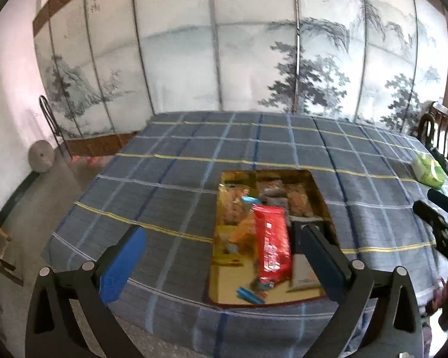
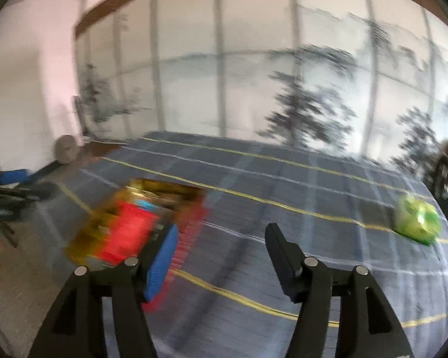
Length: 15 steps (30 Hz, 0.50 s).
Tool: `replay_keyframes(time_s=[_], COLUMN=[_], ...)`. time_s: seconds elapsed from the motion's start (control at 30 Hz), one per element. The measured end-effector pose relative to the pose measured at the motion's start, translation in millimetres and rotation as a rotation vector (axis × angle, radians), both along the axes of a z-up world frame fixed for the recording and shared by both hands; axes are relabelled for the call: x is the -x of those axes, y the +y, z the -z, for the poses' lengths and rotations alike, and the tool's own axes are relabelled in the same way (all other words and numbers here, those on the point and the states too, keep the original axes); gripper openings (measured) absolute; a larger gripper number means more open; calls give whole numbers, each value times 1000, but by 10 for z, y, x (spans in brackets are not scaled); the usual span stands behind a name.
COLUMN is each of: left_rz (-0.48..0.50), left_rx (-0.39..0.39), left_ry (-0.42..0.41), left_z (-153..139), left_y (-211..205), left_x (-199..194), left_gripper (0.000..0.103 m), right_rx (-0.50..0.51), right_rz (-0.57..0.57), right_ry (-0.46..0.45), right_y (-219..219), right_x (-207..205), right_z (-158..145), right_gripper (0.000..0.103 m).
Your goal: Organize snacks
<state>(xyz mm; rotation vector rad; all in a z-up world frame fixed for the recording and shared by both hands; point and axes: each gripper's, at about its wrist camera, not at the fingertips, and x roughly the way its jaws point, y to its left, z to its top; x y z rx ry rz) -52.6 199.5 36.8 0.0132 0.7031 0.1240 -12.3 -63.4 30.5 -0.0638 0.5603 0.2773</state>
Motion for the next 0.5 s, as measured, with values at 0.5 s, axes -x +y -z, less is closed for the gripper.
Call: replay_keyframes(time_s=[0.5], left_rz=[-40], left_rx=[-91], left_ry=[45], left_z=[27], left_y=[-442], left_x=[-155], left_gripper=[102], right_rx=[83], right_rz=[515], right_ry=[373], right_y=[-2569], right_x=[-1093], right_z=[1126], right_gripper=[63])
